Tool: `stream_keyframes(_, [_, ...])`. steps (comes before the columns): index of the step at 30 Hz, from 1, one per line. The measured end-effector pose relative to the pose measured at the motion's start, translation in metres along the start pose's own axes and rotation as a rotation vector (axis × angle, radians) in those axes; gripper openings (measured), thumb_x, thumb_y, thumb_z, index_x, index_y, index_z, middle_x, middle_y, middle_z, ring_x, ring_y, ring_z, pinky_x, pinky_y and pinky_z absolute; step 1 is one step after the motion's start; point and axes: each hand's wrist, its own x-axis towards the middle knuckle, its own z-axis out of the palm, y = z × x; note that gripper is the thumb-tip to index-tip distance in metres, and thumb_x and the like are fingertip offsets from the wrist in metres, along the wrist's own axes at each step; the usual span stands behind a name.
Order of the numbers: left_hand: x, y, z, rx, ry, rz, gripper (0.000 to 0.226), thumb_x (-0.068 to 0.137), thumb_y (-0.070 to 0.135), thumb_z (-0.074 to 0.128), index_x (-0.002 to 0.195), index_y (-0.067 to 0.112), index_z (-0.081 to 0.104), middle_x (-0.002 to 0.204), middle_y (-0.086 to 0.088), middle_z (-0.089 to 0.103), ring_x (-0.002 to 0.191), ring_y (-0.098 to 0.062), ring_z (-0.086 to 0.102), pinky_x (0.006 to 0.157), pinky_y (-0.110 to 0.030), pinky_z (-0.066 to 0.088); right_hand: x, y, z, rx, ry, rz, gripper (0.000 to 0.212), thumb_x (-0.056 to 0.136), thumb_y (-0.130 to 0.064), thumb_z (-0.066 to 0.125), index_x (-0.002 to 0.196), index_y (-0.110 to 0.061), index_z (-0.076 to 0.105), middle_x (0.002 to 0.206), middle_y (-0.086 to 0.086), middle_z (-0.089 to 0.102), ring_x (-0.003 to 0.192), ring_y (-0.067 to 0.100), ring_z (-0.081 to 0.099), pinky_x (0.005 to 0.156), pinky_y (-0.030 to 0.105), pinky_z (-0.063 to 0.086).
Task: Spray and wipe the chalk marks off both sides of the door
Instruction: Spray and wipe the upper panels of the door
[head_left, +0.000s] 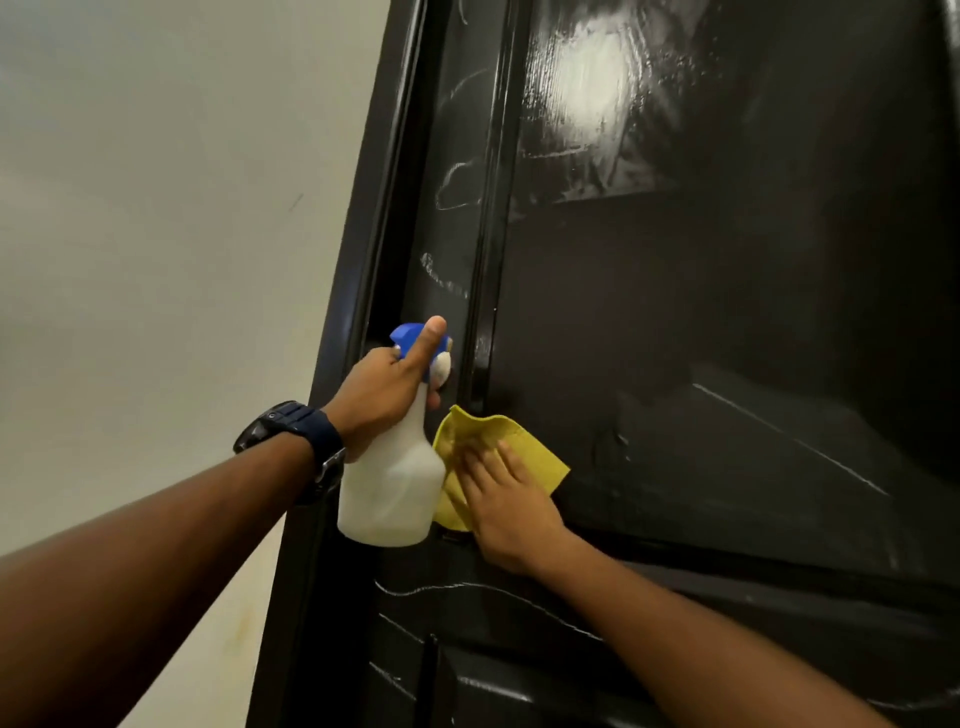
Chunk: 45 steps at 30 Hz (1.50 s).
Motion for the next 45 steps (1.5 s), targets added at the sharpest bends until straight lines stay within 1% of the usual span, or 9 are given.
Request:
stream_keyframes(5, [-0.006, 0.021, 0.0, 0.048, -0.051, 0.072, 0.079, 0.09, 0.071, 0.034, 0.093, -0.001, 0.067, 0.077, -0.008, 0.07, 0.067, -0.018, 0.064, 0.077, -0.036, 0.054, -0.005, 0.114, -0.043, 0.064, 0.222, 0.394, 0.071, 0.089, -0.019, 0.015, 0.156, 0.003, 0.016, 0.164, 0.025, 0.013, 0.153, 0.039, 0.01, 0.122, 0.053, 0.011])
stream_keyframes(11, [-0.01, 0.034, 0.013, -0.031, -0.096, 0.059, 0.074, 0.091, 0.076, 0.038, 0.089, 0.007, 0.065, 0.078, -0.005, 0.069, 0.065, -0.017, 0.065, 0.074, -0.039, 0.056, -0.113, 0.248, -0.068, 0.163, 0.125, 0.836, 0.073, 0.096, -0.026, 0.038, 0.155, 0.008, 0.011, 0.164, 0.03, -0.001, 0.153, 0.043, -0.002, 0.124, 0.054, 0.007])
stream_keyframes(18, [-0.008, 0.067, 0.054, -0.107, -0.139, 0.065, 0.07, 0.091, 0.074, 0.039, 0.091, 0.01, 0.064, 0.081, -0.006, 0.069, 0.065, -0.015, 0.066, 0.07, -0.036, 0.055, -0.203, 0.195, -0.044, 0.19, -0.109, 0.691, 0.07, 0.099, -0.037, 0.04, 0.158, -0.005, 0.018, 0.161, 0.035, 0.004, 0.148, 0.053, -0.008, 0.122, 0.062, 0.001])
stream_keyframes(22, [-0.005, 0.07, 0.085, -0.14, -0.199, 0.055, 0.065, 0.091, 0.073, 0.041, 0.09, 0.013, 0.065, 0.077, -0.003, 0.068, 0.065, -0.015, 0.065, 0.074, -0.038, 0.056, -0.129, 0.244, -0.08, 0.239, 0.002, 0.913, 0.067, 0.103, -0.048, 0.03, 0.159, -0.012, 0.021, 0.164, 0.027, -0.012, 0.147, 0.048, -0.023, 0.119, 0.059, -0.01])
stream_keyframes(26, [0.001, 0.068, 0.11, -0.117, -0.209, 0.07, 0.067, 0.094, 0.071, 0.039, 0.09, 0.009, 0.065, 0.076, -0.003, 0.069, 0.068, -0.017, 0.065, 0.081, -0.042, 0.055, -0.122, 0.256, -0.072, 0.272, 0.158, 0.953, 0.079, 0.101, -0.059, 0.025, 0.161, -0.016, -0.004, 0.165, 0.018, -0.019, 0.149, 0.039, -0.026, 0.122, 0.057, -0.01])
stream_keyframes(34, [-0.002, 0.069, 0.132, -0.093, -0.175, 0.11, 0.074, 0.092, 0.072, 0.034, 0.089, 0.006, 0.066, 0.08, -0.007, 0.07, 0.071, -0.019, 0.064, 0.08, -0.037, 0.051, -0.239, 0.205, -0.029, 0.185, -0.165, 0.789, 0.103, 0.08, -0.081, 0.009, 0.155, -0.016, 0.036, 0.147, 0.011, -0.046, 0.139, 0.03, -0.047, 0.121, 0.05, -0.017])
stream_keyframes(37, [-0.002, 0.07, 0.141, -0.074, -0.184, 0.114, 0.077, 0.091, 0.072, 0.033, 0.095, 0.002, 0.067, 0.081, -0.007, 0.07, 0.07, -0.017, 0.063, 0.075, -0.034, 0.048, -0.186, 0.272, -0.061, 0.157, -0.004, 0.915, 0.096, 0.089, -0.081, 0.016, 0.153, -0.015, 0.039, 0.164, 0.018, -0.021, 0.143, 0.033, -0.041, 0.121, 0.055, -0.014])
stream_keyframes(40, [0.0, 0.069, 0.148, -0.076, -0.196, 0.112, 0.077, 0.092, 0.072, 0.032, 0.094, 0.004, 0.068, 0.081, -0.008, 0.071, 0.071, -0.019, 0.064, 0.079, -0.037, 0.05, -0.151, 0.321, -0.081, 0.188, 0.126, 1.041, 0.104, 0.085, -0.085, 0.017, 0.161, -0.014, 0.011, 0.166, 0.014, -0.019, 0.147, 0.036, -0.032, 0.121, 0.057, -0.012])
stream_keyframes(45, [-0.005, 0.068, 0.173, -0.105, -0.22, 0.097, 0.079, 0.087, 0.077, 0.033, 0.092, 0.007, 0.069, 0.081, -0.008, 0.072, 0.071, -0.021, 0.066, 0.081, -0.043, 0.055, -0.208, 0.279, -0.036, 0.212, 0.27, 0.958, 0.104, 0.085, -0.083, 0.024, 0.161, -0.015, 0.003, 0.167, 0.008, -0.016, 0.152, 0.031, -0.023, 0.121, 0.051, -0.009])
